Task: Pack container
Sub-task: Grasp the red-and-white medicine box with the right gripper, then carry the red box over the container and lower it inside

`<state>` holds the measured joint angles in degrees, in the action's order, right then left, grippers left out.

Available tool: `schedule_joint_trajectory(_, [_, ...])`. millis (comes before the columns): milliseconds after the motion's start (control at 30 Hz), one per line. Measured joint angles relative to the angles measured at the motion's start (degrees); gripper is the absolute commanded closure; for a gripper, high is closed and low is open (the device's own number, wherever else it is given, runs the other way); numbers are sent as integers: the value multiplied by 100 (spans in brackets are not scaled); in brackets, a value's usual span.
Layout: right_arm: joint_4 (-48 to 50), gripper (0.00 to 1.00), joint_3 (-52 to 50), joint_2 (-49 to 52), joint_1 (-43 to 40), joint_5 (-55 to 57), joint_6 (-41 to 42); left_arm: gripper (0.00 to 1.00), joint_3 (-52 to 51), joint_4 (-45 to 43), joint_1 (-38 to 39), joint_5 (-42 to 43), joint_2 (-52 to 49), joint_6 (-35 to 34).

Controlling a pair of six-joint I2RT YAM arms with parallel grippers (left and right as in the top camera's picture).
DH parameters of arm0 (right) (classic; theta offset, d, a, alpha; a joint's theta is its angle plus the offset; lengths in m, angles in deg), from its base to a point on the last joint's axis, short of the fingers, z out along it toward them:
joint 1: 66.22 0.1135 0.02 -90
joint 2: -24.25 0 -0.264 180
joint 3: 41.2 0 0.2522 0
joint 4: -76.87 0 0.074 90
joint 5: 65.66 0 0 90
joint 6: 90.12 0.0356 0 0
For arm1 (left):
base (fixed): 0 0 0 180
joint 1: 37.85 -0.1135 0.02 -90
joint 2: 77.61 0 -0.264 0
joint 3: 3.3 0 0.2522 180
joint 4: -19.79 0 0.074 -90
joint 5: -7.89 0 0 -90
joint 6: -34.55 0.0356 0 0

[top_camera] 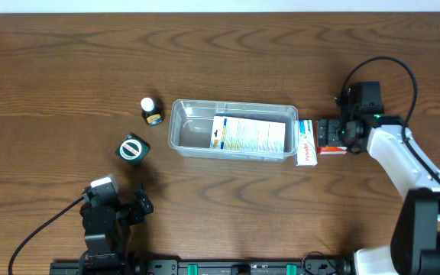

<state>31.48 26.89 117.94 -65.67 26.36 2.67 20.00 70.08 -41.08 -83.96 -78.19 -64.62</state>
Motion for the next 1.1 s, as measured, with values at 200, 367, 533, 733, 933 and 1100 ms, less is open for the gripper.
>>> schedule_joint_trajectory(200, [205,11,0,435,0,-146,-4,2,0,0,0,-2,0,0])
schedule_joint_trajectory(367, [236,18,0,638,-2,-107,37,2,0,0,0,0,0,0])
schedule_joint_trajectory(533, [345,29,0,741,-11,-72,81,2,0,0,0,0,0,0])
schedule_joint_trajectory(733, [433,44,15,717,-11,-50,116,2,0,0,0,0,0,0])
schedule_joint_trajectory(933, [278,46,79,717,-11,-52,116,2,0,0,0,0,0,0])
schedule_joint_trajectory(1100, [-378,49,352,621,9,-50,114,2,0,2,0,-2,0,0])
